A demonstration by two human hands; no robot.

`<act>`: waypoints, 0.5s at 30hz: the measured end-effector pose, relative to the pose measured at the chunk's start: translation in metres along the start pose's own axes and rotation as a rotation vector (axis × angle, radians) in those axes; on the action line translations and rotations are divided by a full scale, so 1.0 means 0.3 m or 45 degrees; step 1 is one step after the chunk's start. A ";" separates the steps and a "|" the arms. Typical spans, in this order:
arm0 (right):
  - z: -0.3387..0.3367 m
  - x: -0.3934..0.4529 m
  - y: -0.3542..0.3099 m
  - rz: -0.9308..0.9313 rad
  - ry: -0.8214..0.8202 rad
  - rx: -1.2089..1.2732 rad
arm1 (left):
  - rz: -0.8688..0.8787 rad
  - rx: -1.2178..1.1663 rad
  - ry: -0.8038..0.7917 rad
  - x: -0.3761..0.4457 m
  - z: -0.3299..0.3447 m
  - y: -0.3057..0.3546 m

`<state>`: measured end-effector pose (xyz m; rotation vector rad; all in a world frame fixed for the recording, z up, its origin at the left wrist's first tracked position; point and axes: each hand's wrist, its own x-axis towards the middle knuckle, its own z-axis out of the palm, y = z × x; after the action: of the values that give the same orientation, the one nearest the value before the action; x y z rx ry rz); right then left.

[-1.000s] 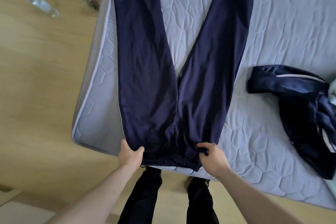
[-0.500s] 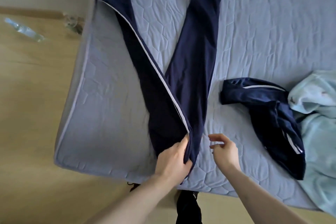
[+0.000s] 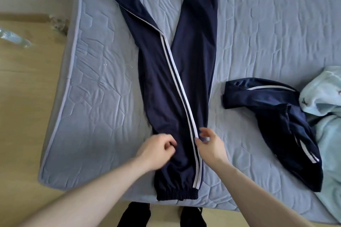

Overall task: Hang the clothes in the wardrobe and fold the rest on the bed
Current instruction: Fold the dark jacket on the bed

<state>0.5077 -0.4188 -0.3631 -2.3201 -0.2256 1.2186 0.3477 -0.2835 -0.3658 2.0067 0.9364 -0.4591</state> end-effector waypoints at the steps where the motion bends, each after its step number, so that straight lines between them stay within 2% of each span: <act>1: 0.013 0.032 -0.035 -0.022 -0.001 -0.007 | -0.050 -0.076 0.126 0.040 -0.054 -0.032; 4: 0.049 0.140 -0.143 -0.086 0.029 -0.062 | -0.161 -0.090 0.402 0.170 -0.213 -0.127; 7: 0.084 0.254 -0.237 -0.111 0.082 -0.103 | -0.272 0.030 0.480 0.305 -0.352 -0.206; 9: 0.100 0.315 -0.285 -0.085 0.078 -0.126 | -0.382 0.120 0.468 0.391 -0.426 -0.244; 12: 0.119 0.371 -0.310 -0.066 0.098 -0.057 | -0.523 0.272 0.330 0.507 -0.499 -0.281; 15: 0.111 0.369 -0.276 -0.138 0.344 0.258 | -0.640 0.344 0.253 0.612 -0.548 -0.276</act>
<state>0.5526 -0.2950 -0.4169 -2.2330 -0.1245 0.8244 0.4006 -0.0372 -0.4300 2.0721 1.5884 -0.6986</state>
